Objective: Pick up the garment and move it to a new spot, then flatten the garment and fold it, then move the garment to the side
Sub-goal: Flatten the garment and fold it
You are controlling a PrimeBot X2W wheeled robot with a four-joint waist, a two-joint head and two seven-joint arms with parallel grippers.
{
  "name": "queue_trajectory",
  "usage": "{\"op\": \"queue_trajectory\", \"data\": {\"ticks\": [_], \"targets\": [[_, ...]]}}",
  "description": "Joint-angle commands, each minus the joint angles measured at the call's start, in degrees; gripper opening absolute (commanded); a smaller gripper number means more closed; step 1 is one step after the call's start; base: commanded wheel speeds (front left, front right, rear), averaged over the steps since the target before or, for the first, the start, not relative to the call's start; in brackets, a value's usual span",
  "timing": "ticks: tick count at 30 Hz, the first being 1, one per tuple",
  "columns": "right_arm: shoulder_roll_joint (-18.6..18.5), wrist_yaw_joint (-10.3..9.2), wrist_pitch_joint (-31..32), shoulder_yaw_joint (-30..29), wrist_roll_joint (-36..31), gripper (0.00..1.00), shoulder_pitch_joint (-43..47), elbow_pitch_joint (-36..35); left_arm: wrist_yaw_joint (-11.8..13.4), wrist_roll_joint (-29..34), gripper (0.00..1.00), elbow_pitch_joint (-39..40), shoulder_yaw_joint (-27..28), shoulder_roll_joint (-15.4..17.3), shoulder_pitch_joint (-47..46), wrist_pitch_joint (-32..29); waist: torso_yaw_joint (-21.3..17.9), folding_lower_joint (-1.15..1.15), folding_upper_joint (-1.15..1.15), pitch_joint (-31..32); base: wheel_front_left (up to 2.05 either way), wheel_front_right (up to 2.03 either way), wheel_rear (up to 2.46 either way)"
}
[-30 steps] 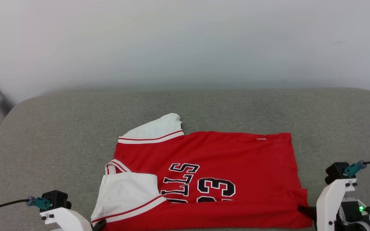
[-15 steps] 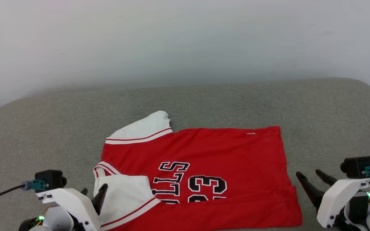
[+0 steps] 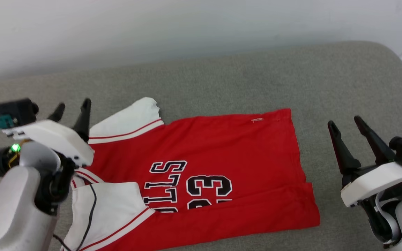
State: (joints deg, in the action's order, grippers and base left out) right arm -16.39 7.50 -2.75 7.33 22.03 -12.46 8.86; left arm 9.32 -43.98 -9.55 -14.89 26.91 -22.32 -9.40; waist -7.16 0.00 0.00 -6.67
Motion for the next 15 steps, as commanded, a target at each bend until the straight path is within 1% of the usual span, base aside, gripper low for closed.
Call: {"op": "queue_trajectory", "data": {"ticks": [1,4,6,9,13,15], "targets": [[0.5,-0.02,-0.3,-0.3,-0.5,1.00,-1.4,-1.1,-0.4,-0.4,1.00,-0.5,0.4,-0.1,-2.3,0.0,-2.2,0.00,0.00,-5.4,0.00,0.00,0.00],[1.6,-0.02,-0.8,-1.0,-1.3,1.00,-2.2,-3.7,-1.4,-0.5,1.00,-3.0,0.6,0.4,-8.1,-1.2,-3.5,0.00,0.00,-9.5,0.00,0.00,0.00],[2.4,-0.02,-0.9,-1.4,-1.4,1.00,-3.0,-5.3,-2.5,-0.4,1.00,-4.7,0.2,1.0,-12.4,-2.7,-4.3,0.00,0.00,-12.1,0.00,0.00,0.00],[3.3,-0.02,-1.3,-1.8,-1.7,1.00,-3.6,-6.5,-5.0,-1.2,1.00,-7.8,-1.0,1.7,-17.7,-6.6,-5.4,0.00,0.00,-14.9,0.00,0.00,0.00],[4.2,-0.02,-1.5,-1.8,-2.0,1.00,-4.2,-7.0,-9.0,-2.9,1.00,-12.0,-3.6,3.9,-23.8,-16.2,-6.8,0.00,0.00,-17.3,0.00,0.00,0.00],[4.6,-0.02,-1.4,-1.8,-1.7,1.00,-4.3,-6.8,-10.4,-3.6,1.00,-13.8,-5.0,5.0,-26.2,-21.5,-7.4,0.00,0.00,-18.1,0.00,0.00,0.00]]}}
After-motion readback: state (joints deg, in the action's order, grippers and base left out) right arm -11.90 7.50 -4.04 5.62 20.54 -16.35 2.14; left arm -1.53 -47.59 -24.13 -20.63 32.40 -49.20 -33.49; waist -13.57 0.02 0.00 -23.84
